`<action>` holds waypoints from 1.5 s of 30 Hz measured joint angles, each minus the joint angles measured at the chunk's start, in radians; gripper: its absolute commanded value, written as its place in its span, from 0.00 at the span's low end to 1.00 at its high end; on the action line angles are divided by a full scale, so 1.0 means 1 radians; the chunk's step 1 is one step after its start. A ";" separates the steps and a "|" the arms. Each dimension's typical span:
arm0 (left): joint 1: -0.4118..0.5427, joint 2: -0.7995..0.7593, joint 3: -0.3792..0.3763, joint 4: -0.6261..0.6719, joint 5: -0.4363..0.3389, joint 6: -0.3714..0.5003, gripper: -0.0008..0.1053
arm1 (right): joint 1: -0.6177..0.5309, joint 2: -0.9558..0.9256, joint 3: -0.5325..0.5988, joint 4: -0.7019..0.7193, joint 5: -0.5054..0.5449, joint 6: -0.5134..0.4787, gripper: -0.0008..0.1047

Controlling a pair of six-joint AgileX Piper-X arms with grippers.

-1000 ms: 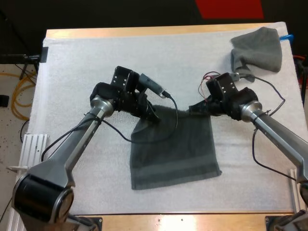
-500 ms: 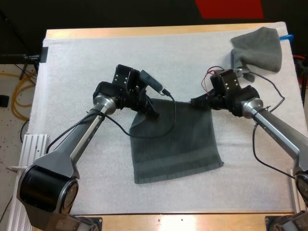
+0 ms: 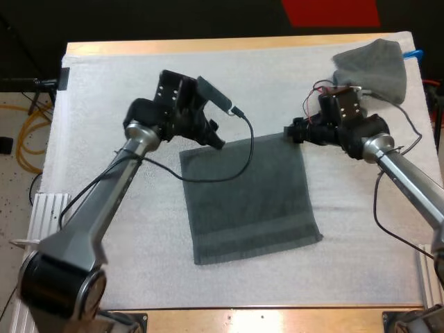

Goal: Pick towel from pile fold and stack

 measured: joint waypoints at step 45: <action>-0.002 -1.130 0.547 0.557 0.149 -0.523 0.70 | 0.000 -0.830 0.590 0.502 -0.145 0.079 0.63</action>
